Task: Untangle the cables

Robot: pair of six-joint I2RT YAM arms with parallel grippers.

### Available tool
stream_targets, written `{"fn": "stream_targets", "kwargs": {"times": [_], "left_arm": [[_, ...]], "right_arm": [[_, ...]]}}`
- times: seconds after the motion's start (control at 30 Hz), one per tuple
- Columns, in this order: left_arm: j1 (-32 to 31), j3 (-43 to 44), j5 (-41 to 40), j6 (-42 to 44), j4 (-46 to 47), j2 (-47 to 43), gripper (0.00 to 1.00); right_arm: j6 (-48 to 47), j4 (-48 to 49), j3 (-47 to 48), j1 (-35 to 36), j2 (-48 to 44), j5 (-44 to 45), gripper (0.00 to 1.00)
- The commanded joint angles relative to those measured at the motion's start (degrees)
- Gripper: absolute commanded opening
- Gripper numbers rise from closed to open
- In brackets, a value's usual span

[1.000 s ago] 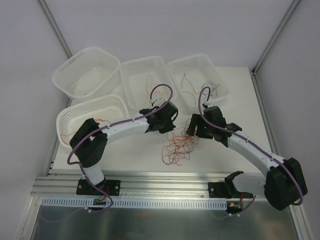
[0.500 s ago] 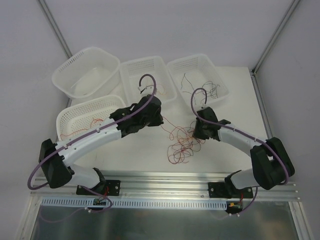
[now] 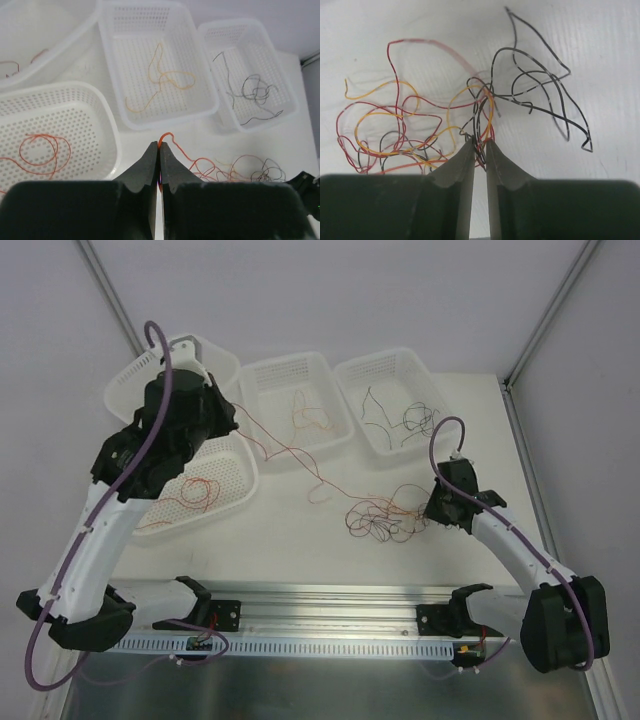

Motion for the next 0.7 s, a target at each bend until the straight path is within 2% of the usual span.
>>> {"fn": "stream_targets", "kwargs": {"times": [0.0, 0.13, 0.4, 0.53, 0.6, 0.67], "left_arm": [[0.9, 8.2, -2.2, 6.1, -5.7, -1.6, 0.00], [1.4, 16.6, -4.4, 8.6, -8.3, -0.4, 0.00], [2.1, 23.5, -5.2, 12.0, -9.2, 2.5, 0.00], [5.2, 26.1, -6.0, 13.6, -9.1, 4.8, 0.00], [7.1, 26.9, -3.8, 13.8, -8.9, 5.7, 0.00], [9.5, 28.0, -2.4, 13.8, -8.8, 7.3, 0.00]], "right_arm": [[-2.3, -6.0, -0.2, -2.0, -2.7, 2.0, 0.17], [-2.7, -6.9, 0.0, -3.0, -3.0, 1.3, 0.17], [-4.0, -6.8, 0.4, -2.9, -2.3, -1.3, 0.22], [-4.9, -6.8, 0.0, -2.8, -3.3, -3.0, 0.33], [-5.3, -6.8, -0.2, -2.8, -4.0, -3.4, 0.38], [-6.3, -7.1, -0.2, -2.8, -4.7, -4.4, 0.50]]}}
